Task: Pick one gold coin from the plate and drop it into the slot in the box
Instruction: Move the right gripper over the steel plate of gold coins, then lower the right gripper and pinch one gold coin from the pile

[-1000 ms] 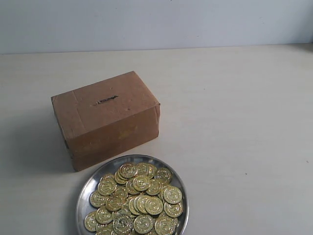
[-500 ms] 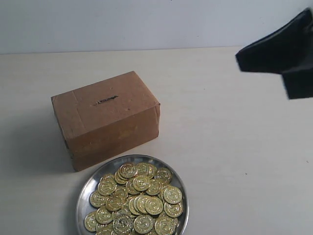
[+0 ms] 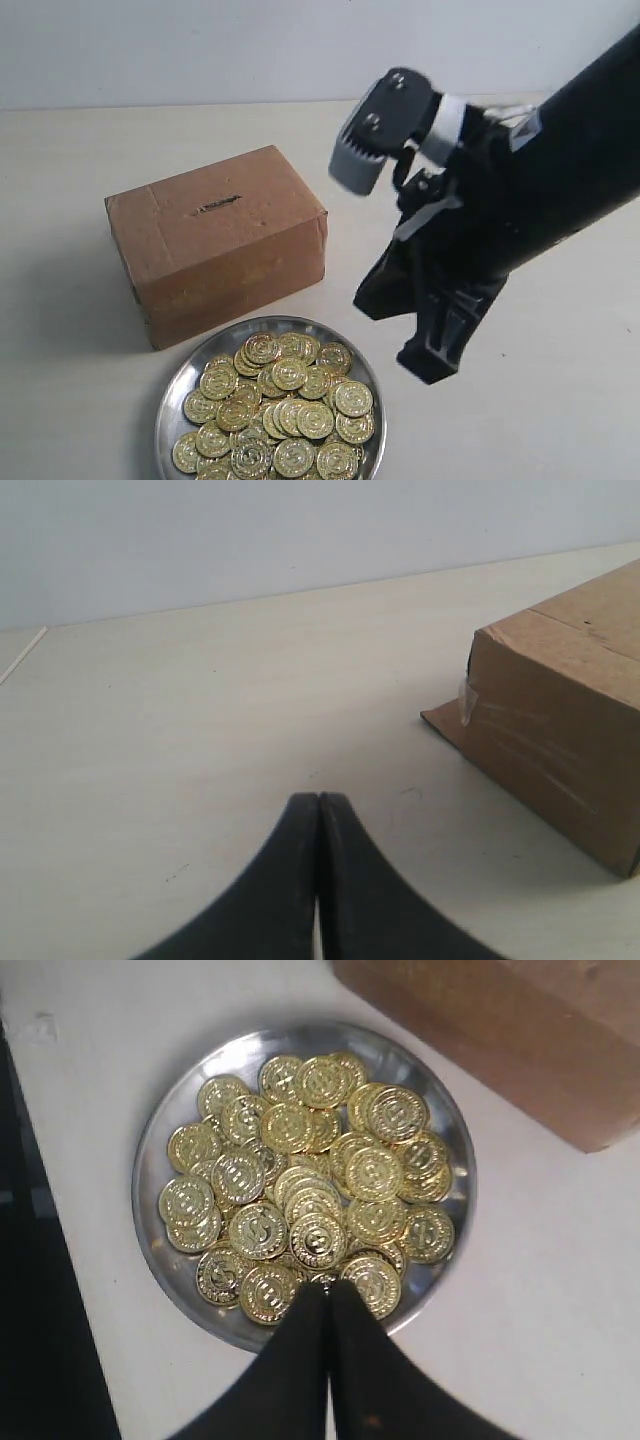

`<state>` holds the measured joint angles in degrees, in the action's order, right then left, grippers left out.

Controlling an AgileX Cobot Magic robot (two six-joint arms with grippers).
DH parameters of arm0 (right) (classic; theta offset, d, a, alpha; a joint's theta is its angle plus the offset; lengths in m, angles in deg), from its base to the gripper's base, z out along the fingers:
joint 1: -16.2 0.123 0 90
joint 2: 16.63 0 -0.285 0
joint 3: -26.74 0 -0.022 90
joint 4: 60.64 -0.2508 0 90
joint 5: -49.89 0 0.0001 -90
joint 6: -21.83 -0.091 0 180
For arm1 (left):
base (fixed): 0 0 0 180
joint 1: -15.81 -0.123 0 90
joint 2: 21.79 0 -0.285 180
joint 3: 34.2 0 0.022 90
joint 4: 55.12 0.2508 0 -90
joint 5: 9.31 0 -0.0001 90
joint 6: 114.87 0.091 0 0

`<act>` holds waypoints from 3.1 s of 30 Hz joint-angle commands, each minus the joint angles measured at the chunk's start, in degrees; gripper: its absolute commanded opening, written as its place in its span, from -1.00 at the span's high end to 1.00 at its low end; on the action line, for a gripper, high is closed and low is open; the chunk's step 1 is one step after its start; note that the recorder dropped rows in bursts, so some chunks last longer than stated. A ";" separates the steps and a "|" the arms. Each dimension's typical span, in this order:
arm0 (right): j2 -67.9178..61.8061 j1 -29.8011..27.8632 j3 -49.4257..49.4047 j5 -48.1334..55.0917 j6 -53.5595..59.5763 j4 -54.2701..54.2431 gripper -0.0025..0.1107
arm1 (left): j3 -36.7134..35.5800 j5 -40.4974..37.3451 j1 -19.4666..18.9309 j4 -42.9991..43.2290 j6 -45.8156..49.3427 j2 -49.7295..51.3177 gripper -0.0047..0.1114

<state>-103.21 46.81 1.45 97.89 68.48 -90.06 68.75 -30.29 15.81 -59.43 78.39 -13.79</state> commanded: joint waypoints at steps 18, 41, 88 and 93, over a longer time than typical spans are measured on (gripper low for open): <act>-18.73 10.74 0.48 -12.99 7.38 -2.03 0.10 | -0.17 0.58 -0.07 -0.68 0.01 -0.22 0.92; -22.04 11.73 0.48 -19.24 11.36 -0.23 0.10 | -0.17 0.46 -0.07 -0.68 0.02 -0.22 0.92; -26.55 11.60 3.63 -12.06 -10.85 24.97 -0.04 | -0.17 0.46 0.13 -0.68 0.02 -0.22 0.92; -26.58 11.60 3.63 -10.85 -10.73 23.81 -0.02 | -0.17 0.46 0.13 -0.68 0.02 -0.22 0.92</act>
<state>-129.80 58.33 4.72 86.59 58.04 -65.82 68.75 -30.29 15.81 -59.43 78.39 -13.79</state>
